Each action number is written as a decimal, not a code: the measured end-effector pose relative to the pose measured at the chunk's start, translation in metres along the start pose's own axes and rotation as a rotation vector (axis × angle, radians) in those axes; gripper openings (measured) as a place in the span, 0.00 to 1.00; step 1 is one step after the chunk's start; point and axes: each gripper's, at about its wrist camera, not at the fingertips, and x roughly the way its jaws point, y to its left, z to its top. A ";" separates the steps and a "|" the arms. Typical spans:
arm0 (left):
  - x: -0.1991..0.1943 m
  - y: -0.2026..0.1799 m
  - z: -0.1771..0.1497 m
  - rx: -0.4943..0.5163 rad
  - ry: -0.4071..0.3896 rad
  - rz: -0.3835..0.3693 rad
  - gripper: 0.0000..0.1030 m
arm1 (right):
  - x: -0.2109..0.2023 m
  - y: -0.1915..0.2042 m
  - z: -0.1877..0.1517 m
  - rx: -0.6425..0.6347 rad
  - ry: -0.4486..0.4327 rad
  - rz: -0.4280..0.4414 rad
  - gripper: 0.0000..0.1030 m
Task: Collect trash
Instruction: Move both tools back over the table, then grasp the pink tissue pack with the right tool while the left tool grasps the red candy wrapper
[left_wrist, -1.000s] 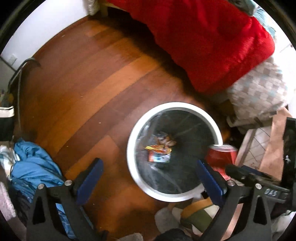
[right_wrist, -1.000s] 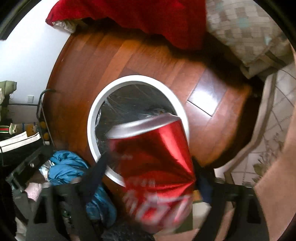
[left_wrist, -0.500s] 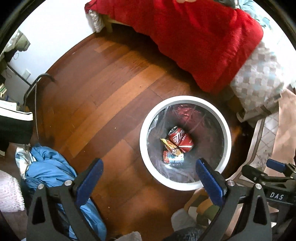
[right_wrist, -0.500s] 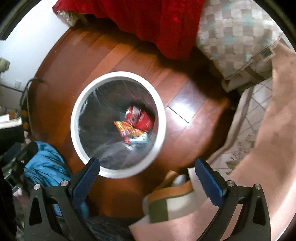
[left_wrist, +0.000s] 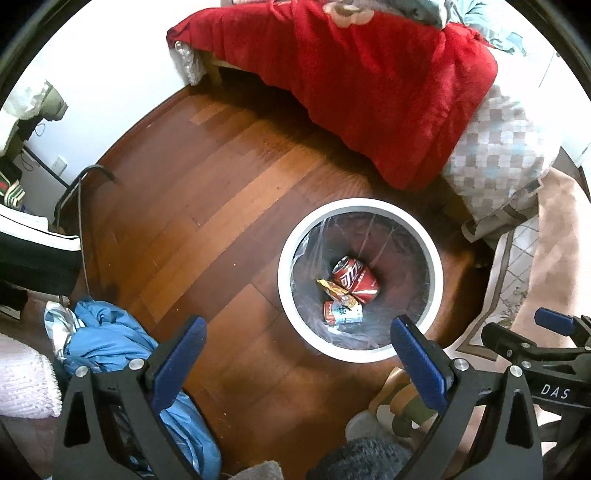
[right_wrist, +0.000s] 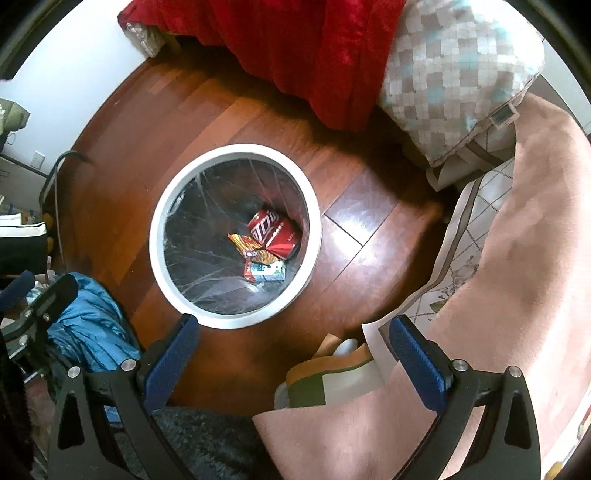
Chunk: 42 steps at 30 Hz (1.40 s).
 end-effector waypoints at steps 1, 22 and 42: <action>-0.007 0.000 0.000 0.001 -0.010 -0.002 0.99 | -0.005 0.000 -0.001 0.000 -0.008 0.004 1.00; -0.176 -0.177 -0.052 0.228 -0.251 -0.221 0.99 | -0.244 -0.155 -0.136 0.300 -0.368 0.132 1.00; -0.077 -0.516 -0.094 0.523 0.074 -0.359 0.98 | -0.207 -0.547 -0.330 0.862 -0.186 -0.206 1.00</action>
